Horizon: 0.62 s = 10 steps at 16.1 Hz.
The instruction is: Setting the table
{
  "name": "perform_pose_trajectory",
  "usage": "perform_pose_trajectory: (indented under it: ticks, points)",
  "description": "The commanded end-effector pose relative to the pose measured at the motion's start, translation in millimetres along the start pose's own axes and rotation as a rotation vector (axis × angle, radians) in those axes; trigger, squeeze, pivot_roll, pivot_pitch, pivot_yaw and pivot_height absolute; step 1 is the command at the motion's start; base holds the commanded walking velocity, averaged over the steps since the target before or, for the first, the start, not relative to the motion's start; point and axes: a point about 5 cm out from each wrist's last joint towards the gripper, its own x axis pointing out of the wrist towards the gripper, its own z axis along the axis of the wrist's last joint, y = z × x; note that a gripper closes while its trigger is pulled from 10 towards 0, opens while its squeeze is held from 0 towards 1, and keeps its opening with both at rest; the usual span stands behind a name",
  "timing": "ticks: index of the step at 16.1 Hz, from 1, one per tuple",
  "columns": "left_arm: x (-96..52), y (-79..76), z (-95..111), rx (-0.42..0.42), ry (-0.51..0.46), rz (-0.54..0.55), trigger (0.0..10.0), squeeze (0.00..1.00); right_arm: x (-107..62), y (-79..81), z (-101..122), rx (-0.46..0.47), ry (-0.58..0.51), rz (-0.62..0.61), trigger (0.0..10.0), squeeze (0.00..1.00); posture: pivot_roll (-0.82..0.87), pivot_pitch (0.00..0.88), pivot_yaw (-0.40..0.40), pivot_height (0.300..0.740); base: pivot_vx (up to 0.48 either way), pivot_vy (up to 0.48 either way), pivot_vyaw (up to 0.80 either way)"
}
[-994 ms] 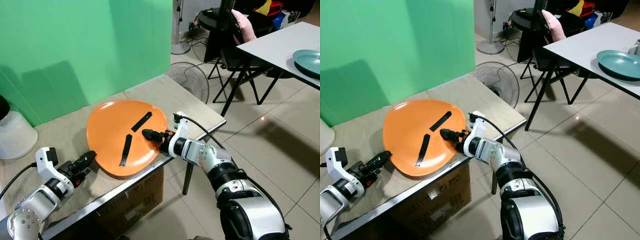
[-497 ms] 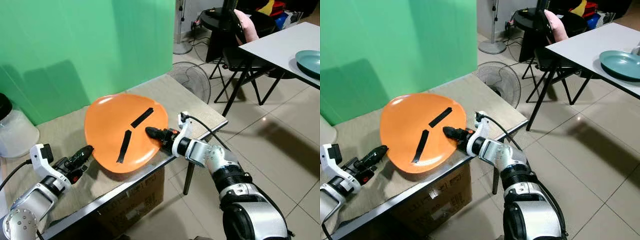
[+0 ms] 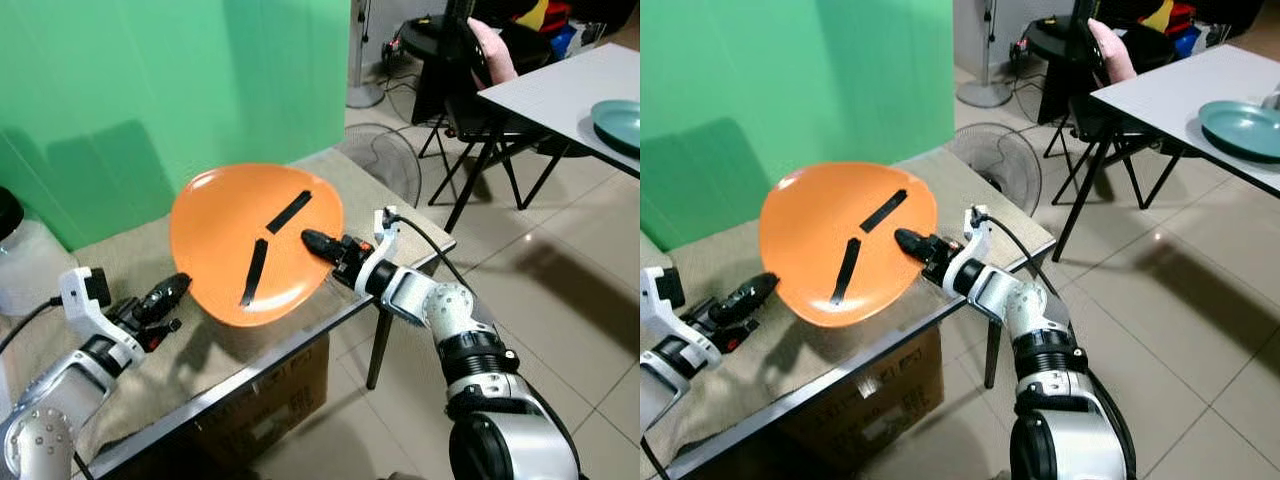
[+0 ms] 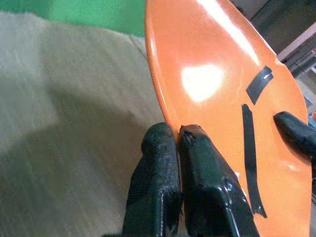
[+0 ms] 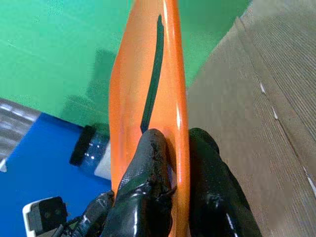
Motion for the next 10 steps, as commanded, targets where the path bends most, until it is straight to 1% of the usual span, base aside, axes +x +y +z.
perform_pose_trajectory:
  ticks: [1, 2, 3, 4, 5, 8, 10]
  points:
    - [2.3, -20.5, 19, 0.076, -0.070, -0.093, 10.0, 0.58, -4.6, -4.1, 4, -0.019, -0.010, -0.065, 0.0, 0.00, -0.06, 0.000, 0.068, 0.740, 0.000, 0.000, 0.00]
    - [0.6, -26.0, 23, 0.081, -0.088, -0.122, 10.0, 1.00, -5.9, -3.9, 7, -0.030, -0.024, -0.073, 0.0, 0.00, -0.06, 0.000, 0.068, 0.740, 0.000, 0.000, 0.00]
    - [-1.1, -32.8, 29, 0.100, -0.117, -0.144, 10.0, 1.00, -7.8, -2.7, 11, -0.036, -0.040, -0.077, 0.0, 0.00, -0.05, 0.000, 0.069, 0.740, 0.000, 0.000, 0.00]
    - [-1.4, -38.1, 35, 0.119, -0.150, -0.150, 10.0, 0.02, -9.2, -2.3, 15, -0.041, -0.060, -0.081, 0.0, 0.00, -0.05, 0.000, 0.070, 0.740, 0.000, 0.000, 0.00]
    - [-1.6, -43.2, 38, 0.124, -0.173, -0.169, 10.0, 0.00, -10.6, -2.4, 18, -0.042, -0.074, -0.086, 0.0, 0.00, -0.05, 0.000, 0.069, 0.740, 0.000, 0.000, 0.00]
    - [-3.2, -54.6, 49, 0.135, -0.240, -0.202, 10.0, 0.00, -18.0, -2.3, 31, -0.056, -0.125, -0.094, 0.0, 0.00, -0.05, 0.000, 0.076, 0.740, 0.000, 0.000, 0.00]
    - [-6.0, -56.8, 48, 0.166, -0.226, -0.167, 10.0, 0.00, -27.3, -2.6, 39, -0.055, -0.167, -0.105, 0.0, 0.00, -0.05, 0.000, 0.079, 0.740, 0.000, 0.000, 0.00]
